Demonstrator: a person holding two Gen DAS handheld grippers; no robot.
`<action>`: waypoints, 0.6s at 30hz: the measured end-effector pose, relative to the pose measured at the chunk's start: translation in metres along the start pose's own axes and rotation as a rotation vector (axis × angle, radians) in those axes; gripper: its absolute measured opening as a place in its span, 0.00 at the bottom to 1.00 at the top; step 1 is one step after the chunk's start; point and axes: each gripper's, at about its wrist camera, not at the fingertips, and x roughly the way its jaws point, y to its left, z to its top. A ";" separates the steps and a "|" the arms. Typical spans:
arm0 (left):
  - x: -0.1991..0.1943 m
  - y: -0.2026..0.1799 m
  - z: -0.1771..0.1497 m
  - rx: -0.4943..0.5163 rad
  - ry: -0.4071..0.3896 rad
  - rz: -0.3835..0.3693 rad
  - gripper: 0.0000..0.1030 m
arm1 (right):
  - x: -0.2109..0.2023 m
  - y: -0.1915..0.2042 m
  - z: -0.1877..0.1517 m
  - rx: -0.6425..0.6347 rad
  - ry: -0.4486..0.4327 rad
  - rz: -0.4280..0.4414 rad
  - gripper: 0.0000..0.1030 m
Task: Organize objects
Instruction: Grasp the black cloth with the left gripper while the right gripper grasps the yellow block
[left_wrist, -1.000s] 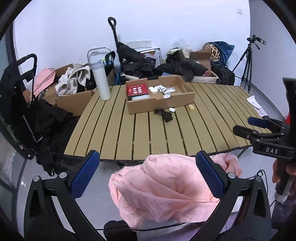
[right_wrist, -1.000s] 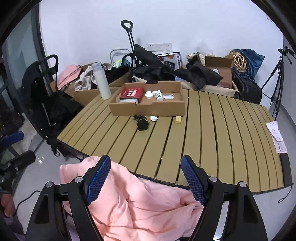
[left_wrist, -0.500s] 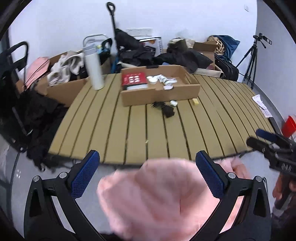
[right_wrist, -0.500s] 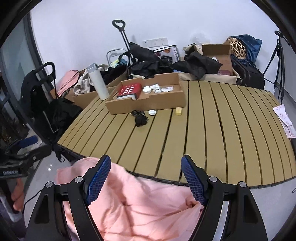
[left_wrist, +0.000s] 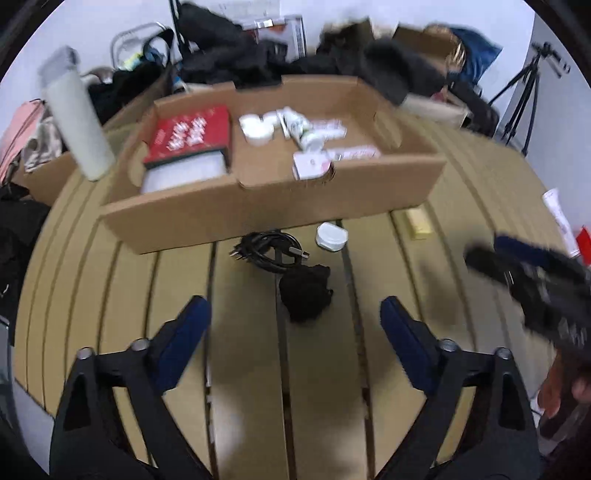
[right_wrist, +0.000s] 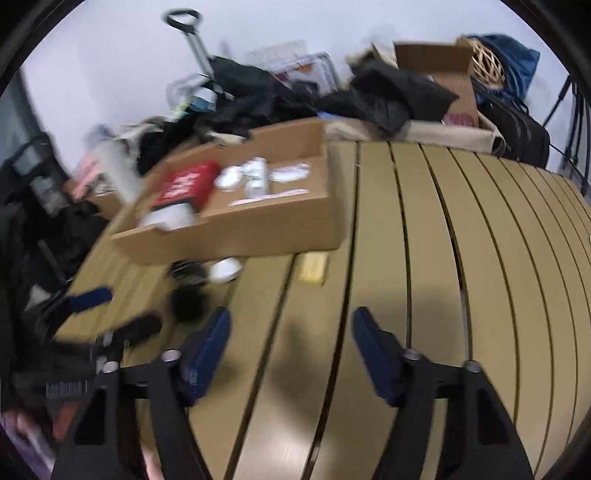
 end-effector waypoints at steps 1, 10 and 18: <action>0.010 0.000 0.001 -0.001 0.020 0.002 0.75 | 0.014 -0.001 0.007 0.000 0.006 -0.013 0.64; 0.033 0.007 -0.001 -0.025 0.093 -0.012 0.28 | 0.073 0.005 0.013 -0.055 0.047 -0.129 0.31; -0.046 0.020 -0.023 -0.034 -0.010 -0.002 0.28 | 0.041 0.007 0.005 -0.032 0.026 -0.085 0.23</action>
